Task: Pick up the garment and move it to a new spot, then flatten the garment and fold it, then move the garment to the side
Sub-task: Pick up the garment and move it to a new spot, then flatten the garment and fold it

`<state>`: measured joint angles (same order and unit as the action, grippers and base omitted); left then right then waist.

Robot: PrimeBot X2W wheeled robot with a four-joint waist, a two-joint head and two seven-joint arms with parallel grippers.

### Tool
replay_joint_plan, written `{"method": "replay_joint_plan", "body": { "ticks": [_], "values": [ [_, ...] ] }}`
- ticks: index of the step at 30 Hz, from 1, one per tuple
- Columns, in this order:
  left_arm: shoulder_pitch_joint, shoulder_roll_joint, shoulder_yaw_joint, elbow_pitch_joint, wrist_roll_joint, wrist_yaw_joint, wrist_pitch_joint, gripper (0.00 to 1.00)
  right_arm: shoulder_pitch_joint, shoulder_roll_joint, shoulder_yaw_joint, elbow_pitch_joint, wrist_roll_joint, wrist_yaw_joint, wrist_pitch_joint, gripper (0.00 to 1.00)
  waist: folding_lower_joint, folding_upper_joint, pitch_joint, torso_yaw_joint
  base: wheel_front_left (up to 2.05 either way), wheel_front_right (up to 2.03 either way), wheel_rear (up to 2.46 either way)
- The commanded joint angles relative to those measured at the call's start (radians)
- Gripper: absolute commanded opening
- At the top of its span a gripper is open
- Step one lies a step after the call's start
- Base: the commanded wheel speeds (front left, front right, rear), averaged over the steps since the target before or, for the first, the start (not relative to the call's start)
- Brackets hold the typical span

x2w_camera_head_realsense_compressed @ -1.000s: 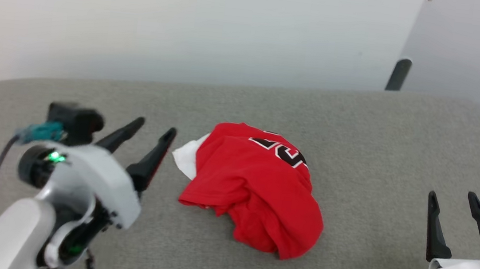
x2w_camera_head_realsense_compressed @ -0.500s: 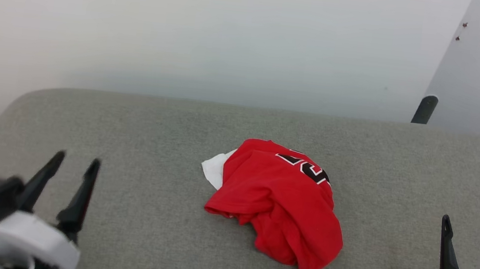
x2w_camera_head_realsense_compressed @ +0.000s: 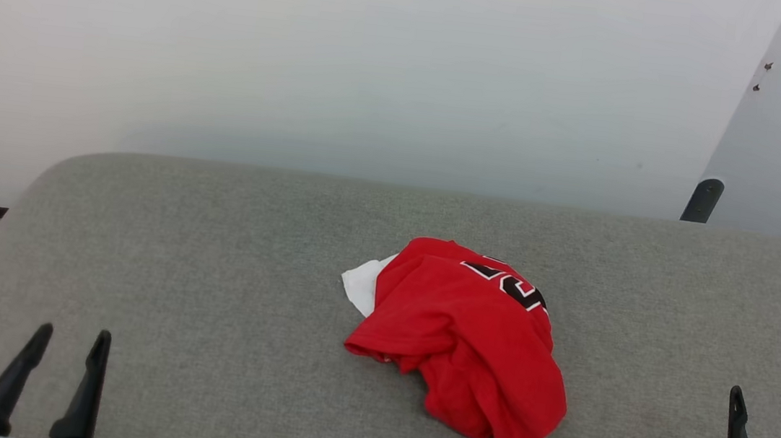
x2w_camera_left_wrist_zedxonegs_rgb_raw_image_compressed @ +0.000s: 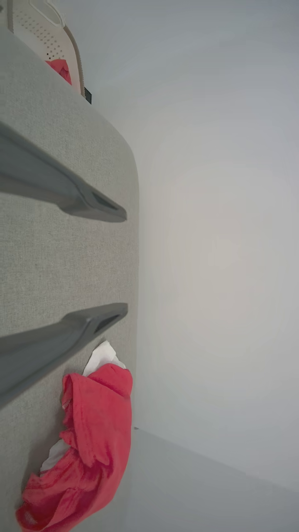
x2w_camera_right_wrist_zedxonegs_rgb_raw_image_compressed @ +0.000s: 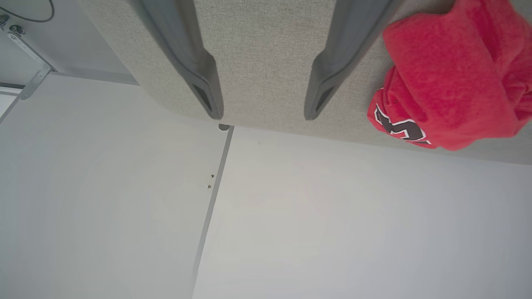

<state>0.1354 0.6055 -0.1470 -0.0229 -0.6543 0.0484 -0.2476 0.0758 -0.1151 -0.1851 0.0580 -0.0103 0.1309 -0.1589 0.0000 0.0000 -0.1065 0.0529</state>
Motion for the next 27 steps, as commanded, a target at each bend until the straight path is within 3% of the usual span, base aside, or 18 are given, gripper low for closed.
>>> {"method": "replay_joint_plan", "body": {
  "ticks": [1, 17, 27],
  "values": [
    [0.013, -0.008, 0.008, 0.001, 0.002, -0.006, -0.008, 1.0, 0.016, -0.003, -0.001, 0.005, 0.002, 0.0, -0.008, 1.0, 0.0, 0.0, -0.001, 0.002, 0.0, 0.0, 0.0],
    [0.068, -0.068, 0.091, 0.012, 0.048, -0.051, -0.015, 1.0, 0.034, 0.009, 0.002, 0.013, 0.0, 0.0, -0.022, 1.0, 0.0, 0.0, -0.011, 0.021, 0.0, 0.0, 0.0],
    [-0.014, -0.06, 0.079, -0.015, 0.007, -0.067, 0.048, 1.0, -0.008, 0.002, 0.044, -0.012, -0.005, 0.0, -0.012, 1.0, 0.0, 0.0, 0.03, -0.033, 0.0, 0.0, 0.0]
  ]
}}
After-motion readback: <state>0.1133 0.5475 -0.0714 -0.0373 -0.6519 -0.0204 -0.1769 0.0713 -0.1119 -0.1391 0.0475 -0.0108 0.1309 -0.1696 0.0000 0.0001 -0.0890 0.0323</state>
